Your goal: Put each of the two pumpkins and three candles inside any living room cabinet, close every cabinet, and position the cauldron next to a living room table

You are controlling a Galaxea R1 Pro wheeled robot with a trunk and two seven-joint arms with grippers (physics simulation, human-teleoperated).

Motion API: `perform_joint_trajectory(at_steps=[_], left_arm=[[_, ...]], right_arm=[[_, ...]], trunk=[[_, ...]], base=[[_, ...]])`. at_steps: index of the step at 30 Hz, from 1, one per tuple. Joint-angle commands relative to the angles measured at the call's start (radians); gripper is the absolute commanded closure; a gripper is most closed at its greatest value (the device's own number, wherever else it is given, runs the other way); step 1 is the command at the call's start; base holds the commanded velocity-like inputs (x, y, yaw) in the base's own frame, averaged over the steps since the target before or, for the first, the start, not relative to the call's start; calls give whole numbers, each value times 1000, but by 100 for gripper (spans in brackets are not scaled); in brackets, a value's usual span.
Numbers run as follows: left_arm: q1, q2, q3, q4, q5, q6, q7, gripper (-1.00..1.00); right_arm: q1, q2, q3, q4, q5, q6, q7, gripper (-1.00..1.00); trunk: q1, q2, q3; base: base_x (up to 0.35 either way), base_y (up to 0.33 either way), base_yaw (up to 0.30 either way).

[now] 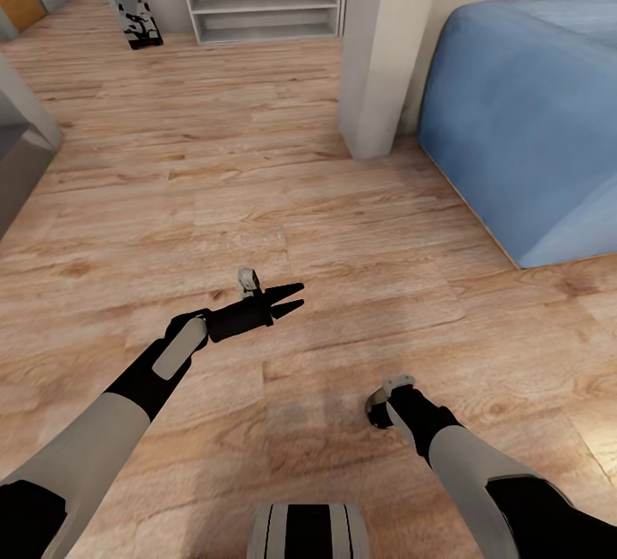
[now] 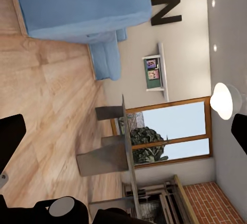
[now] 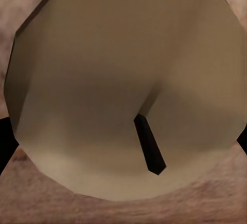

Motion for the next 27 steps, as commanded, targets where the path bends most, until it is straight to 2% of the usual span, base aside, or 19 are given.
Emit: perform_joint_trajectory(at_steps=[1, 9, 10, 25, 27], left_arm=[[0, 0, 0, 1, 0, 0, 0, -100], [0, 0, 0, 3, 0, 0, 0, -100], [0, 0, 0, 4, 0, 0, 0, -100], [0, -1, 0, 7, 1, 0, 0, -100], [0, -3, 0, 7, 0, 0, 0, -100]], right_arm=[[0, 0, 0, 0, 0, 0, 0, -100], [0, 0, 0, -1, 0, 0, 0, -100], [0, 0, 0, -2, 0, 0, 0, 100], [0, 0, 1, -3, 0, 0, 0, 100], [0, 0, 1, -3, 0, 0, 0, 100]], trunk=[[0, 0, 0], [0, 0, 0], [0, 0, 0], [0, 0, 0], [-1, 0, 8]], base=[[0, 0, 0], [0, 0, 0], [0, 0, 0], [0, 0, 0], [0, 0, 0]])
